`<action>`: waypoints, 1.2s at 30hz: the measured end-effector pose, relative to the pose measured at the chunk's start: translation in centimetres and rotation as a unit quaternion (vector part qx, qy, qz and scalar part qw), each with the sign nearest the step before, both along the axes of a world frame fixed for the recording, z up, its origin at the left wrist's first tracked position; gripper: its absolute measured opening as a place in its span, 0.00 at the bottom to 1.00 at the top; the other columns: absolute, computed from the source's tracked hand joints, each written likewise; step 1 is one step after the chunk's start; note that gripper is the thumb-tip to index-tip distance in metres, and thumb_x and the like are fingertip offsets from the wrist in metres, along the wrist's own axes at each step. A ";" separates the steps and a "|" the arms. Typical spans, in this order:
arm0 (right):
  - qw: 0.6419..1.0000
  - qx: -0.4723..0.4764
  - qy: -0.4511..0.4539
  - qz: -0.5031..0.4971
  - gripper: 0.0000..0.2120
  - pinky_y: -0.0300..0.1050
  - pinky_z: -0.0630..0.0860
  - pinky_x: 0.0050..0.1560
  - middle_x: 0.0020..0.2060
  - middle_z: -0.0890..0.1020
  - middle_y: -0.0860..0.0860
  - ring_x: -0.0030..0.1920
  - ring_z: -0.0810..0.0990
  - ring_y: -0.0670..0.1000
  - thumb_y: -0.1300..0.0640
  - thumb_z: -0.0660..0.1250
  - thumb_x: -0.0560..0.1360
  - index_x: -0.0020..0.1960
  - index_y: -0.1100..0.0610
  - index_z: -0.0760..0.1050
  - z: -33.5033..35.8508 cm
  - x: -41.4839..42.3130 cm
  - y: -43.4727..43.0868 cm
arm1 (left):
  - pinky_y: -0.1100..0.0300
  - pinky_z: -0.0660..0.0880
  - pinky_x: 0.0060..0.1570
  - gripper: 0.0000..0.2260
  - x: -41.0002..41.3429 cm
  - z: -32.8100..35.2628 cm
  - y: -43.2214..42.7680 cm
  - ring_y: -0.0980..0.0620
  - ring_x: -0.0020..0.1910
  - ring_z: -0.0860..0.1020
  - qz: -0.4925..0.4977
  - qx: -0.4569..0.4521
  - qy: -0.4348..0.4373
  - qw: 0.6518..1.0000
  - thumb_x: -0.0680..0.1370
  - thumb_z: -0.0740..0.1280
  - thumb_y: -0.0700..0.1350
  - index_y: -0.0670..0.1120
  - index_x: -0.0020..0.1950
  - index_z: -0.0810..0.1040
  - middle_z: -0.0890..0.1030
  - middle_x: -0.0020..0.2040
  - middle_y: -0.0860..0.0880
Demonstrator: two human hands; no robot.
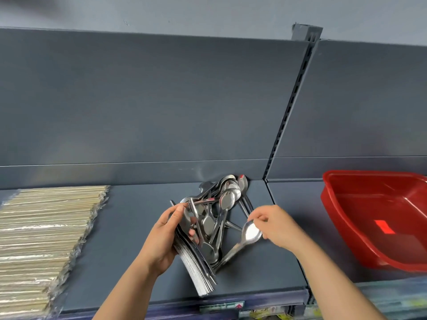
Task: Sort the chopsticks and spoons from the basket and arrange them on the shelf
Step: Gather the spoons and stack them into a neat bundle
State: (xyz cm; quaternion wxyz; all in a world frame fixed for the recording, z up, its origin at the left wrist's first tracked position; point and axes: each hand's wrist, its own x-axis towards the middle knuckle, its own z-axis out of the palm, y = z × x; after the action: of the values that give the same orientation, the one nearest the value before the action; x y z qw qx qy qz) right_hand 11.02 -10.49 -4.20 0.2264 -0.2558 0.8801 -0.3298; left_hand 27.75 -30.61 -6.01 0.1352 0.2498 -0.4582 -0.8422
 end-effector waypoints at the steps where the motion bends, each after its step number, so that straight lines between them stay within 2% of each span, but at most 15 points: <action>1: 1.000 -0.020 0.021 0.007 0.13 0.27 0.65 0.27 0.30 0.80 0.41 0.27 0.75 0.37 0.63 0.61 0.77 0.43 0.48 0.80 0.6 -0.4 0.0 | 0.56 0.77 0.32 0.17 -0.2 0.1 0.2 0.48 0.29 0.75 -0.007 0.000 -0.003 1.000 0.73 0.68 0.53 0.44 0.56 0.79 0.81 0.42 0.41; 3: 0.998 -0.059 0.013 0.031 0.13 0.27 0.66 0.32 0.36 0.82 0.41 0.31 0.74 0.38 0.62 0.62 0.78 0.46 0.47 0.82 1.8 -0.9 -0.1 | 0.53 0.77 0.33 0.16 -0.6 0.4 0.9 0.47 0.30 0.74 -0.028 0.005 0.000 1.000 0.74 0.68 0.52 0.44 0.56 0.78 0.79 0.42 0.40; 6: 0.989 -0.098 -0.089 0.067 0.10 0.29 0.64 0.29 0.33 0.80 0.43 0.27 0.67 0.42 0.60 0.65 0.77 0.50 0.48 0.83 2.8 -0.7 -1.1 | 0.51 0.77 0.36 0.13 -1.3 0.7 2.2 0.43 0.34 0.76 -0.066 0.023 0.016 0.997 0.75 0.68 0.51 0.44 0.55 0.77 0.76 0.41 0.38; 8: 0.979 -0.125 -0.148 0.060 0.07 0.31 0.65 0.26 0.37 0.82 0.46 0.25 0.67 0.42 0.61 0.68 0.75 0.50 0.53 0.81 2.7 0.0 -2.3 | 0.50 0.78 0.37 0.14 -1.7 0.9 3.0 0.41 0.37 0.79 -0.089 0.033 0.017 0.995 0.73 0.71 0.50 0.44 0.55 0.77 0.76 0.39 0.39; 13: 0.955 -0.191 -0.224 0.032 0.04 0.34 0.63 0.24 0.26 0.78 0.47 0.22 0.65 0.42 0.65 0.70 0.74 0.44 0.58 0.77 1.1 1.2 -4.3 | 0.51 0.79 0.35 0.21 -1.6 0.8 3.5 0.40 0.37 0.81 -0.121 0.013 -0.015 0.992 0.69 0.76 0.47 0.42 0.58 0.75 0.80 0.43 0.33; 15: 0.949 -0.206 -0.237 0.034 0.04 0.34 0.63 0.24 0.26 0.78 0.47 0.22 0.65 0.43 0.65 0.71 0.74 0.44 0.58 0.77 0.5 1.3 -4.6 | 0.50 0.79 0.36 0.23 -1.5 0.6 3.2 0.40 0.36 0.79 -0.117 0.009 -0.031 0.993 0.69 0.77 0.44 0.41 0.60 0.74 0.80 0.42 0.33; 17: 0.944 -0.217 -0.244 0.045 0.03 0.34 0.64 0.25 0.26 0.77 0.47 0.23 0.66 0.43 0.64 0.71 0.74 0.45 0.59 0.77 0.1 1.4 -4.9 | 0.49 0.79 0.39 0.26 -1.5 0.4 3.1 0.38 0.40 0.79 -0.109 -0.004 -0.049 0.993 0.66 0.79 0.42 0.42 0.60 0.74 0.81 0.45 0.33; 20: 0.947 -0.214 -0.232 0.064 0.01 0.35 0.68 0.28 0.26 0.77 0.45 0.25 0.69 0.43 0.62 0.69 0.74 0.46 0.57 0.79 -0.7 1.7 -5.6 | 0.49 0.79 0.40 0.24 -1.7 0.2 2.9 0.41 0.39 0.80 -0.105 -0.022 -0.057 0.993 0.65 0.79 0.41 0.44 0.59 0.76 0.82 0.44 0.37; 24: 0.949 -0.207 -0.236 0.035 0.04 0.37 0.73 0.33 0.30 0.80 0.49 0.29 0.75 0.45 0.58 0.66 0.77 0.49 0.54 0.80 -1.4 1.4 -5.9 | 0.55 0.77 0.31 0.13 -2.3 -0.2 2.6 0.45 0.32 0.79 -0.081 -0.039 -0.067 0.994 0.74 0.66 0.30 0.42 0.56 0.76 0.81 0.38 0.40; 26: 0.972 -0.165 -0.164 -0.023 0.04 0.35 0.74 0.30 0.30 0.80 0.49 0.27 0.75 0.42 0.56 0.66 0.77 0.49 0.53 0.79 -2.0 0.4 -5.7 | 0.56 0.76 0.28 0.13 -2.5 -0.3 2.1 0.44 0.29 0.77 -0.055 -0.014 -0.060 0.997 0.74 0.61 0.27 0.41 0.53 0.76 0.80 0.38 0.39; 28: 0.987 -0.106 -0.070 -0.098 0.05 0.35 0.75 0.29 0.32 0.81 0.47 0.25 0.76 0.40 0.55 0.66 0.77 0.50 0.55 0.78 -2.7 -0.9 -5.5 | 0.51 0.78 0.33 0.13 -2.5 -0.5 1.4 0.41 0.32 0.77 -0.042 0.017 -0.043 0.998 0.74 0.60 0.27 0.41 0.52 0.76 0.79 0.40 0.36; 30: 0.987 -0.066 -0.032 -0.142 0.10 0.43 0.80 0.38 0.39 0.82 0.50 0.33 0.82 0.45 0.54 0.68 0.76 0.55 0.57 0.76 -3.2 -2.2 -5.6 | 0.48 0.78 0.34 0.13 -2.4 -0.6 0.5 0.39 0.34 0.78 -0.036 0.044 -0.019 0.998 0.74 0.59 0.27 0.41 0.51 0.76 0.78 0.40 0.34; 32: 0.990 -0.020 -0.013 -0.139 0.19 0.50 0.79 0.48 0.45 0.81 0.51 0.44 0.83 0.54 0.49 0.70 0.73 0.59 0.56 0.73 -3.2 -3.1 -6.2 | 0.51 0.76 0.32 0.13 -2.3 -0.6 -0.3 0.39 0.34 0.78 -0.025 0.067 -0.004 0.997 0.73 0.59 0.27 0.41 0.49 0.76 0.78 0.42 0.33; 34: 0.992 0.032 0.002 -0.124 0.23 0.47 0.77 0.46 0.50 0.80 0.50 0.48 0.81 0.55 0.43 0.72 0.69 0.59 0.53 0.73 -2.8 -3.7 -7.3 | 0.53 0.75 0.31 0.13 -2.4 -0.7 -0.9 0.39 0.35 0.78 -0.013 0.087 0.006 0.996 0.73 0.59 0.27 0.42 0.47 0.77 0.79 0.45 0.33; 36: 0.991 0.076 0.020 -0.109 0.19 0.44 0.71 0.37 0.45 0.80 0.49 0.44 0.79 0.54 0.43 0.73 0.66 0.51 0.51 0.74 -2.7 -4.1 -8.4 | 0.53 0.75 0.31 0.13 -2.5 -0.9 -1.5 0.39 0.35 0.78 0.009 0.087 0.002 0.996 0.73 0.59 0.27 0.42 0.46 0.78 0.79 0.45 0.34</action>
State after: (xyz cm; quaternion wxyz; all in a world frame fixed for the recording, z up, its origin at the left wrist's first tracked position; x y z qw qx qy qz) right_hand 6.87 -18.92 -6.87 0.1903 -0.1473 0.9295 -0.2796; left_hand 25.29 -32.10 -6.88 0.1217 0.2628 -0.3804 -0.8783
